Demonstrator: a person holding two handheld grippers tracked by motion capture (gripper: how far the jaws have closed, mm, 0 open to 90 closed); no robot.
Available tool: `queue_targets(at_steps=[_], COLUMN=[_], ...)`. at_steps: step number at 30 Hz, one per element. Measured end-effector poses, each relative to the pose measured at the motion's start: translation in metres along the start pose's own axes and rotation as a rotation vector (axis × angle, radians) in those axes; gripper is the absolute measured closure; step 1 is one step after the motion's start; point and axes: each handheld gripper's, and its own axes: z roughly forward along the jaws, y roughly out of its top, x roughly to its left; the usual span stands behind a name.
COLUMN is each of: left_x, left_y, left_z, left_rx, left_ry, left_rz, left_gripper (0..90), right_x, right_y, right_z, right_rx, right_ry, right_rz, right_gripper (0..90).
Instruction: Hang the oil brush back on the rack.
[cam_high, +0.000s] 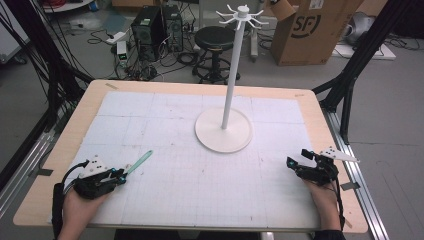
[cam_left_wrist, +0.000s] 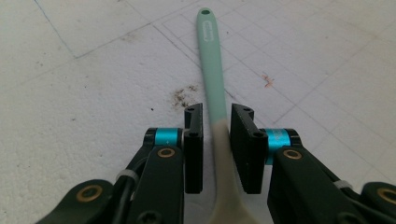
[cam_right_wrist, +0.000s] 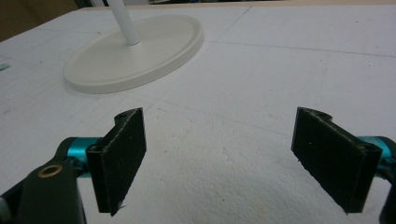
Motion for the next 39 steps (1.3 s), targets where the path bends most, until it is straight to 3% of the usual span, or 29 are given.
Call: queue_targets(at_steps=[9, 16, 23, 29, 39], left_x=[-0.005, -0.003, 0.003, 0.000, -0.002], left_y=[0.001, 0.000, 0.004, 0.025, 0.076], left_z=[0.001, 0.000, -0.001, -0.004, -0.017], left_rx=[0.007, -0.003, -0.038, -0.082, -0.158], left_ry=[0.020, 0.008, -0.050, -0.101, -0.183], left_rz=[0.001, -0.017, -0.056, -0.035, -0.006], left_gripper=[80.9, 81.9, 82.0, 82.0, 82.0], right_x=[0.000, 0.000, 0.000, 0.000, 0.000], right_y=[0.000, 0.000, 0.000, 0.000, 0.000], right_z=[0.000, 0.001, 0.001, 0.001, 0.001], right_rx=[0.010, 0.007, 0.006, 0.010, 0.007], right_ry=[-0.002, -0.002, -0.001, -0.003, -0.002], right_rz=[0.005, 0.001, 0.001, 0.002, -0.001], right_gripper=[17.1, 17.2, 17.1, 17.1, 17.1])
